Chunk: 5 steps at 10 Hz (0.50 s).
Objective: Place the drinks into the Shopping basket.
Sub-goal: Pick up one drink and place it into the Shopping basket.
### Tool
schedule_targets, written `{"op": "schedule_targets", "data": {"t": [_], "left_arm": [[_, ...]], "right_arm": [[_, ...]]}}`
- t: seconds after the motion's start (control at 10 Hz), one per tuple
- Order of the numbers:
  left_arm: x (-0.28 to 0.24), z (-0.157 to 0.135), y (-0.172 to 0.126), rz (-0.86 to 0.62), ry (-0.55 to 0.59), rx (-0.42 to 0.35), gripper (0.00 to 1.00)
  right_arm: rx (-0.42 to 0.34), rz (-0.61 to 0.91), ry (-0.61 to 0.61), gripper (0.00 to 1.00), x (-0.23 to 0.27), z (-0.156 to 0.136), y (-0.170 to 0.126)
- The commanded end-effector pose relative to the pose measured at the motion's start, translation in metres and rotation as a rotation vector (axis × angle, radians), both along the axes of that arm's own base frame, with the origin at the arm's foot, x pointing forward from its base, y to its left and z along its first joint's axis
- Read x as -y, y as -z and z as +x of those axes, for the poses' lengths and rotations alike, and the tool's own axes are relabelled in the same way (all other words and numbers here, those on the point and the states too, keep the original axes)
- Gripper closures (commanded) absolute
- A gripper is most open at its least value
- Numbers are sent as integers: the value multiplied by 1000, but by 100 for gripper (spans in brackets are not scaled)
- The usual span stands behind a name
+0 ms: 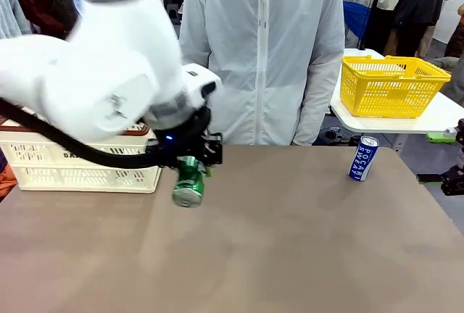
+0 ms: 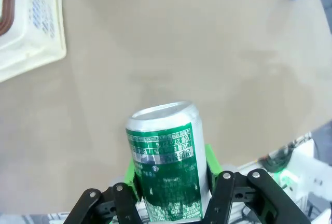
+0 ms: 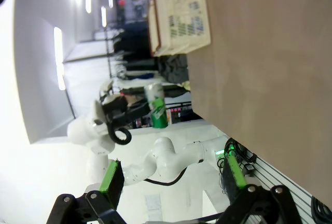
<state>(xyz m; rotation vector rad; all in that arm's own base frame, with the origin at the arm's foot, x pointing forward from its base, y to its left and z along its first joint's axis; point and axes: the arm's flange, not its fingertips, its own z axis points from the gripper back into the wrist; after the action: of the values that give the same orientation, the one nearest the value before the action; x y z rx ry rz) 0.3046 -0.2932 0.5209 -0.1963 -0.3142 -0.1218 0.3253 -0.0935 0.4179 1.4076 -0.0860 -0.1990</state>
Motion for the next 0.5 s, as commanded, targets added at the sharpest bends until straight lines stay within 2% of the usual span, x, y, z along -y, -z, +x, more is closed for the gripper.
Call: {"op": "schedule_targets", "data": {"t": [0.0, 0.1, 0.2, 0.4], "left_arm": [[-32, -23, -1, -8, 14, 24, 100], [-38, -26, 0, -74, -32, -34, 100], [-15, -19, -11, -3, 11, 12, 100], [-15, -19, -11, -3, 11, 12, 100]], "right_arm": [[17, 13, 6, 0, 0, 2, -3], [17, 13, 6, 0, 0, 2, -3], [17, 13, 6, 0, 0, 2, -3], [17, 13, 6, 0, 0, 2, -3]]}}
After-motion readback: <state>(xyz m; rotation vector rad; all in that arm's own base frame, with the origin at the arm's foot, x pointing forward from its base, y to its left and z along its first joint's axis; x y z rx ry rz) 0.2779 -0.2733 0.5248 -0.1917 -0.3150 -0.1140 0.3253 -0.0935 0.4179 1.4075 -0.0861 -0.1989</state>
